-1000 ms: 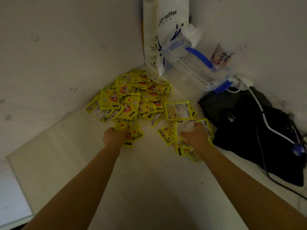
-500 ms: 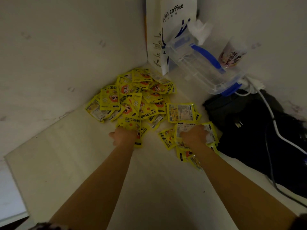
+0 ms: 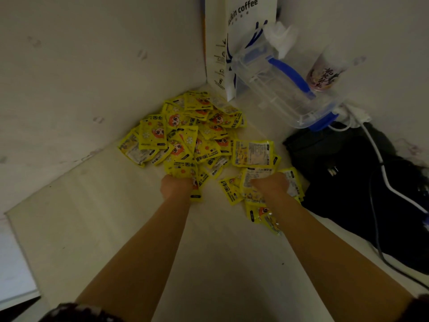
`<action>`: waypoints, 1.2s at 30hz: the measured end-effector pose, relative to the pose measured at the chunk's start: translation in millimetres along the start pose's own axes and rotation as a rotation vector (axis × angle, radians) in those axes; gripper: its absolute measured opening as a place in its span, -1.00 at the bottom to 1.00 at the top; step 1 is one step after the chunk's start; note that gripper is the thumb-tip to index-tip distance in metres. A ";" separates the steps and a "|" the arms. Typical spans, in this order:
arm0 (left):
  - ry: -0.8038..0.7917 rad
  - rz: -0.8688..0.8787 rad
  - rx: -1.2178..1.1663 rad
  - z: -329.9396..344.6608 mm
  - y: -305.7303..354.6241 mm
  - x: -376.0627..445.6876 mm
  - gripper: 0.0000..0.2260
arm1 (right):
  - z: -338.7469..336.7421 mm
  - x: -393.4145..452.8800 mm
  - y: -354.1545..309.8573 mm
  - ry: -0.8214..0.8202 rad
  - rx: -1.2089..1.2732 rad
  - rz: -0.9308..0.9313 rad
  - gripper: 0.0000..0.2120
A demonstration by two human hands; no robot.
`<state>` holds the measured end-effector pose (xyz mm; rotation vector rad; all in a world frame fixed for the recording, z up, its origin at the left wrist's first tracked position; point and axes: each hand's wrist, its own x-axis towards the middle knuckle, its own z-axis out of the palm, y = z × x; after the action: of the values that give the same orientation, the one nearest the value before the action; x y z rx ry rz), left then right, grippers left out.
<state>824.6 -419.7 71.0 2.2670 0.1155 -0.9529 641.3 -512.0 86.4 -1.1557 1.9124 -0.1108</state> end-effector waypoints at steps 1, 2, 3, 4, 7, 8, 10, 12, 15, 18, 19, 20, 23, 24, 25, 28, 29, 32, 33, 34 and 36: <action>0.005 0.017 0.047 1.0 0.1 -2.0 -0.53 | -1.0 0.1 1.6 -0.015 0.016 0.002 -0.42; 0.015 0.040 0.114 3.0 -0.1 -2.3 -0.47 | -2.1 0.5 3.7 -0.026 0.033 -0.001 -0.47; 0.031 0.063 0.173 4.7 0.2 -4.0 -0.45 | -3.5 0.2 6.2 -0.034 0.049 -0.007 -0.49; 0.043 0.081 0.213 6.6 1.0 -5.6 -0.45 | -5.8 -0.7 9.3 -0.036 0.058 -0.015 -0.48; 0.062 0.136 0.225 9.2 1.3 -8.1 -0.47 | -13.7 -7.0 16.7 -0.041 0.048 -0.030 -0.45; 0.065 0.168 0.235 9.2 -1.2 -7.1 -0.48 | -14.9 -7.6 19.1 -0.052 0.051 -0.031 -0.48; 0.056 0.255 0.314 7.7 -6.3 -9.1 -0.52 | -15.6 -6.4 24.0 -0.065 0.077 -0.017 -0.51; 0.054 0.327 0.422 5.0 -13.0 -10.9 -0.53 | -16.8 -8.1 27.8 -0.078 0.082 -0.002 -0.51; 0.048 0.373 0.542 -0.7 -19.3 -15.4 -0.49 | -18.6 -11.3 32.7 -0.082 0.148 0.024 -0.58; 0.021 0.408 0.627 -8.9 -28.3 -22.5 -0.55 | -18.4 -14.0 36.8 -0.120 0.193 0.071 -0.44; 0.014 0.425 0.649 -12.2 -32.2 -26.3 -0.58 | -18.0 -14.6 38.8 -0.137 0.201 0.078 -0.35; 0.006 0.451 0.673 -15.3 -37.1 -29.2 -0.60 | -17.9 -13.7 42.3 -0.155 0.194 0.066 -0.29; -0.061 0.535 0.746 -23.8 -51.3 -34.2 -0.58 | -22.0 -18.2 49.1 -0.133 0.116 0.038 -0.34; -0.082 0.540 0.753 -26.0 -54.2 -33.4 -0.56 | -24.9 -21.2 50.4 -0.115 0.071 0.017 -0.41; -0.100 0.535 0.745 -28.1 -55.1 -33.0 -0.54 | -27.4 -23.5 51.4 -0.111 0.025 -0.009 -0.47; -0.109 0.509 0.685 -28.4 -53.8 -30.4 -0.51 | -33.5 -28.7 52.5 -0.157 -0.148 -0.123 -0.49; -0.102 0.488 0.662 -27.2 -51.6 -30.6 -0.50 | -35.2 -30.5 51.1 -0.177 -0.212 -0.179 -0.48; -0.067 0.409 0.612 -20.3 -46.8 -31.6 -0.49 | -41.6 -32.1 41.9 -0.198 -0.389 -0.367 -0.47; -0.054 0.398 0.614 -17.1 -46.1 -33.0 -0.50 | -44.6 -33.0 36.3 -0.188 -0.434 -0.418 -0.47; -0.041 0.389 0.620 -13.5 -46.0 -34.4 -0.51 | -47.2 -32.0 30.7 -0.176 -0.468 -0.459 -0.48; -0.018 0.372 0.631 -6.2 -45.4 -37.2 -0.54 | -51.8 -26.1 20.1 -0.156 -0.517 -0.512 -0.49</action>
<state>786.7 -374.6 74.1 2.6989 -0.6816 -0.8854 595.6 -498.5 125.1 -1.9264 1.5063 0.2056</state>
